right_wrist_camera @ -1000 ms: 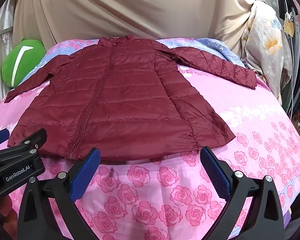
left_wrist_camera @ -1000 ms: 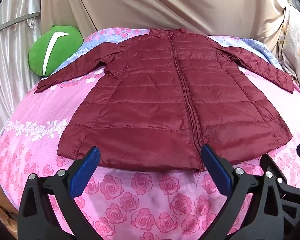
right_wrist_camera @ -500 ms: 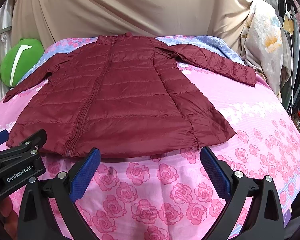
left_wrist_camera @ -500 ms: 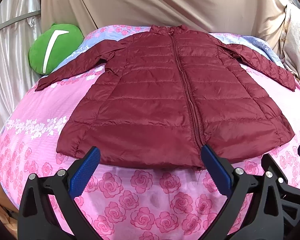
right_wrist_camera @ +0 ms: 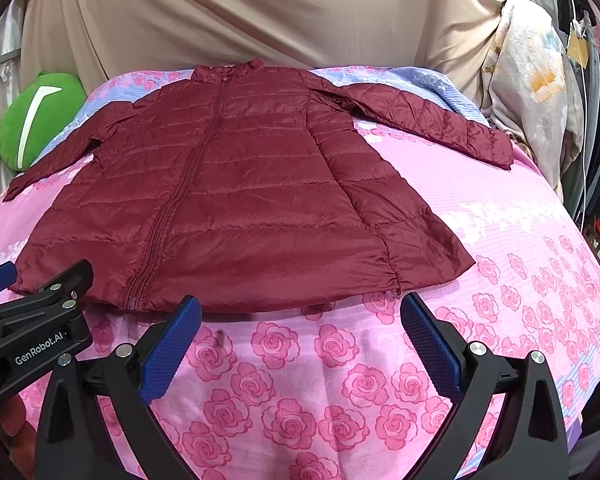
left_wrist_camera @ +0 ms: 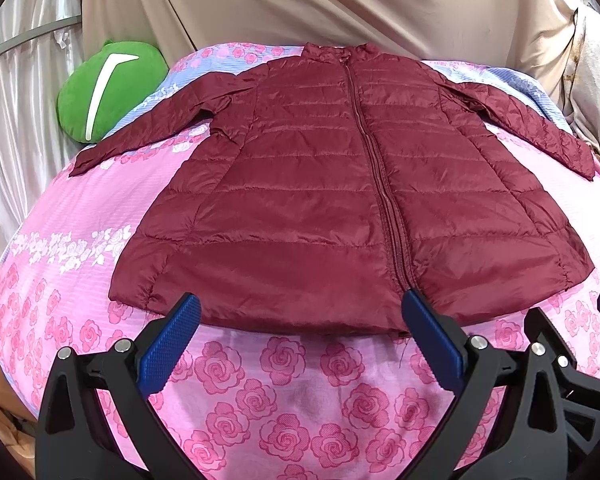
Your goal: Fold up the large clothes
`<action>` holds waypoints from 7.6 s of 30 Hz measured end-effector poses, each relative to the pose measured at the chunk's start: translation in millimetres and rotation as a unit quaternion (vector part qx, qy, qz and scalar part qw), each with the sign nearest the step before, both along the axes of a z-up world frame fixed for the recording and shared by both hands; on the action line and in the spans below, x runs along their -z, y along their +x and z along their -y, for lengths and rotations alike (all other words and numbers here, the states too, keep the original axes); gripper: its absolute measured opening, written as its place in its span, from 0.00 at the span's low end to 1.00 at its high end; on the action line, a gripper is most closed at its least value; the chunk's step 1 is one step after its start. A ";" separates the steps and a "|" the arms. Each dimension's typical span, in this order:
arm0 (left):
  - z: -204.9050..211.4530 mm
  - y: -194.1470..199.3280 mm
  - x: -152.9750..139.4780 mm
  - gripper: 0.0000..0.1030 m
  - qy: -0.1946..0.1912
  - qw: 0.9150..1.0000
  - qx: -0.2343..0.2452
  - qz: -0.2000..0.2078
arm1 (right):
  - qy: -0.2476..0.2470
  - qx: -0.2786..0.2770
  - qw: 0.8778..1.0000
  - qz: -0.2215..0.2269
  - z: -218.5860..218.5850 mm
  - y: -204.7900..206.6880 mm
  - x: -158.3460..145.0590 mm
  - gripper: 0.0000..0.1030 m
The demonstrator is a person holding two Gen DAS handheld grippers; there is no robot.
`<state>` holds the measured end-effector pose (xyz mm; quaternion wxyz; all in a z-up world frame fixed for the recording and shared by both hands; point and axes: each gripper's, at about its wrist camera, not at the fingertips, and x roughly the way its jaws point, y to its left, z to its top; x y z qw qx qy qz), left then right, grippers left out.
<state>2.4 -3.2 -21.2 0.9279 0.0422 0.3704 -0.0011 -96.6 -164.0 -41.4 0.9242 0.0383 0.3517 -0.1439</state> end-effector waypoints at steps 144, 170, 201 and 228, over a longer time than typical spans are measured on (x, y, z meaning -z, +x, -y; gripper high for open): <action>-80.6 440.5 11.1 0.93 -0.222 0.970 0.034 -0.096 | 0.154 -0.014 0.987 0.049 244.8 450.8 -57.9 0.67; -15.9 494.4 -3.2 0.05 -0.142 0.987 0.072 -0.036 | 0.117 0.047 0.988 0.093 246.9 504.7 -44.9 0.15; -311.5 321.8 -19.6 0.66 -0.208 0.962 -0.176 0.011 | 0.053 -0.095 0.993 -0.034 144.4 347.1 -24.8 0.25; -431.5 317.4 -66.0 0.01 -0.298 0.926 -0.213 0.089 | 0.057 -0.118 0.990 -0.044 61.8 255.6 18.6 0.50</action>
